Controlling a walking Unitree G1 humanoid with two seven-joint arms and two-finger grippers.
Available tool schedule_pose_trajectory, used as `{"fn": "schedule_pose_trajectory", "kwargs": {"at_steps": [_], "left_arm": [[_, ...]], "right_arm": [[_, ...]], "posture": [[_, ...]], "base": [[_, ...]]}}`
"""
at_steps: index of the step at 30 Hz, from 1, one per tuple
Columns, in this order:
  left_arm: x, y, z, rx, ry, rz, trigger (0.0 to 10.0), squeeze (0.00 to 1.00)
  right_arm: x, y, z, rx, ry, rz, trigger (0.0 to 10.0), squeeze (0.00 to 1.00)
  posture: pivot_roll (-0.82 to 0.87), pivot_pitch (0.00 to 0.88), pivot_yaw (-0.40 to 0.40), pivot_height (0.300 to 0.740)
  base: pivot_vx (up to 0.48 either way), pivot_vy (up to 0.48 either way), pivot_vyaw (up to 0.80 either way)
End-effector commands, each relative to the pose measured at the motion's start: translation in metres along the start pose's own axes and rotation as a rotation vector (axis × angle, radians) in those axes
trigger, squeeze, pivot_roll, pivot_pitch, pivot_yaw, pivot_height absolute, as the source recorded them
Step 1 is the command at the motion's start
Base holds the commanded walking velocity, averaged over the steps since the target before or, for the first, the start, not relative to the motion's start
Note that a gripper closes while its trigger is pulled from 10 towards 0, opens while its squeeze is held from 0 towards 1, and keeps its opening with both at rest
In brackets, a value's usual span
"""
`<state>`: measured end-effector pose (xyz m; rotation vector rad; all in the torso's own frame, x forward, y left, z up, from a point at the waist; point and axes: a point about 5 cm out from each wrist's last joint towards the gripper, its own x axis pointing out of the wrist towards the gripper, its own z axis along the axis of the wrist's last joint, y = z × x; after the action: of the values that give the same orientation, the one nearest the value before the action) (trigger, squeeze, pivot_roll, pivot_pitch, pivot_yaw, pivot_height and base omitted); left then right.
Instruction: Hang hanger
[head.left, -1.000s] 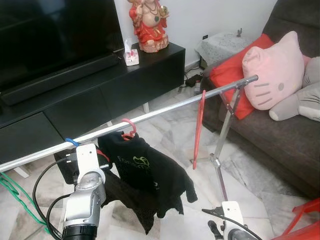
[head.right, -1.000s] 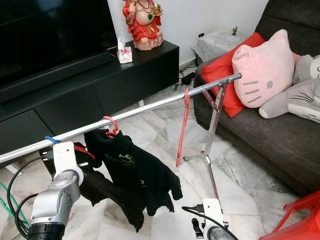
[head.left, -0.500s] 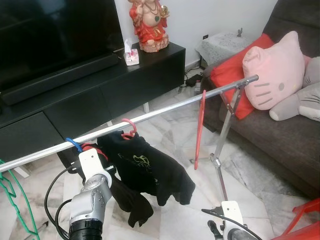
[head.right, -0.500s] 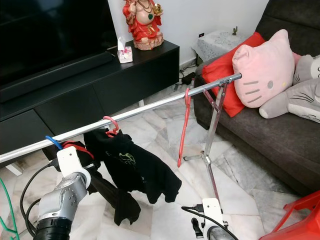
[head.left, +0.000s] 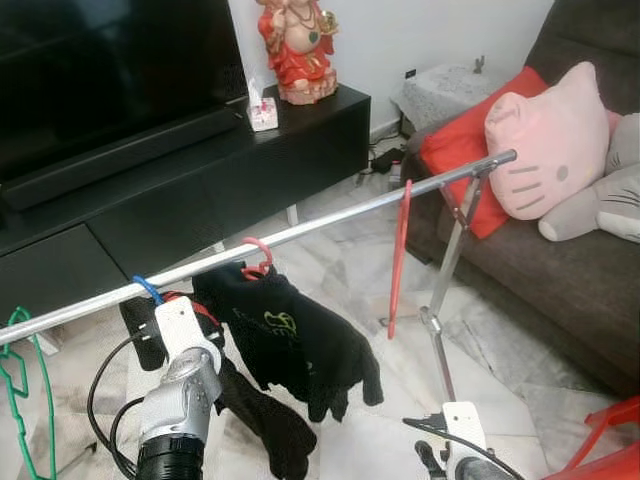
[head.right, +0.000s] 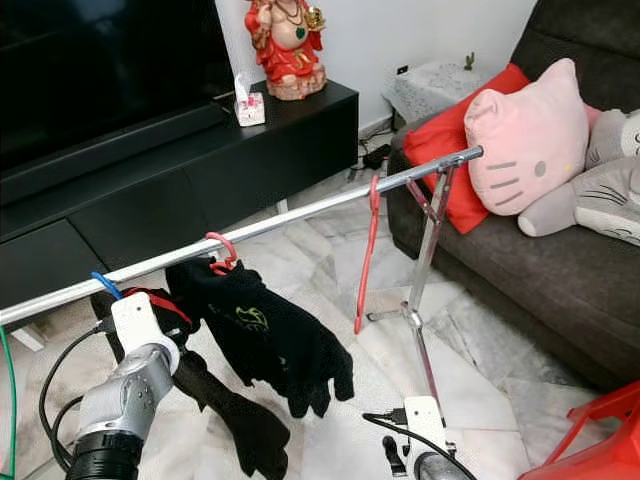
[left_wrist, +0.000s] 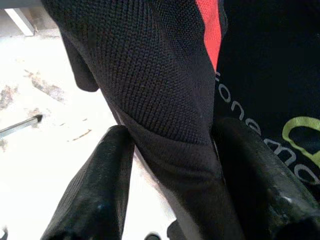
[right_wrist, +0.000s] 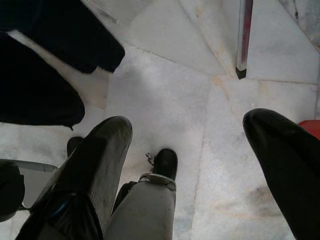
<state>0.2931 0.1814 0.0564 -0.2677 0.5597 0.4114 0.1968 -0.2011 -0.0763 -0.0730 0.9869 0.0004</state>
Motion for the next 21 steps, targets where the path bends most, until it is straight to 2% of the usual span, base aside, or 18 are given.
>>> {"fn": "schedule_pose_trajectory", "kwargs": {"at_steps": [1, 8, 21], "left_arm": [[0.0020, 0.0026, 0.0026, -0.003, -0.009, 0.019, 0.0, 0.00], [0.0021, 0.0024, 0.0028, 0.000, -0.014, 0.019, 0.0, 0.00], [0.0022, 0.0024, 0.0064, 0.081, -0.058, 0.022, 0.0, 0.00]], "right_arm": [[0.0007, 0.0036, 0.0030, -0.006, -0.005, 0.012, 10.0, 0.00], [0.0007, 0.0035, 0.0031, -0.007, -0.005, 0.013, 10.0, 0.00], [0.0008, 0.0041, 0.0032, -0.014, -0.003, 0.019, 10.0, 0.00]], "posture": [[-0.13, 0.000, 0.104, 0.732], [-0.13, 0.000, 0.103, 0.732], [-0.13, 0.000, 0.103, 0.732]], "base": [[0.000, 0.000, 0.00], [0.000, 0.000, 0.00], [0.000, 0.000, 0.00]]}}
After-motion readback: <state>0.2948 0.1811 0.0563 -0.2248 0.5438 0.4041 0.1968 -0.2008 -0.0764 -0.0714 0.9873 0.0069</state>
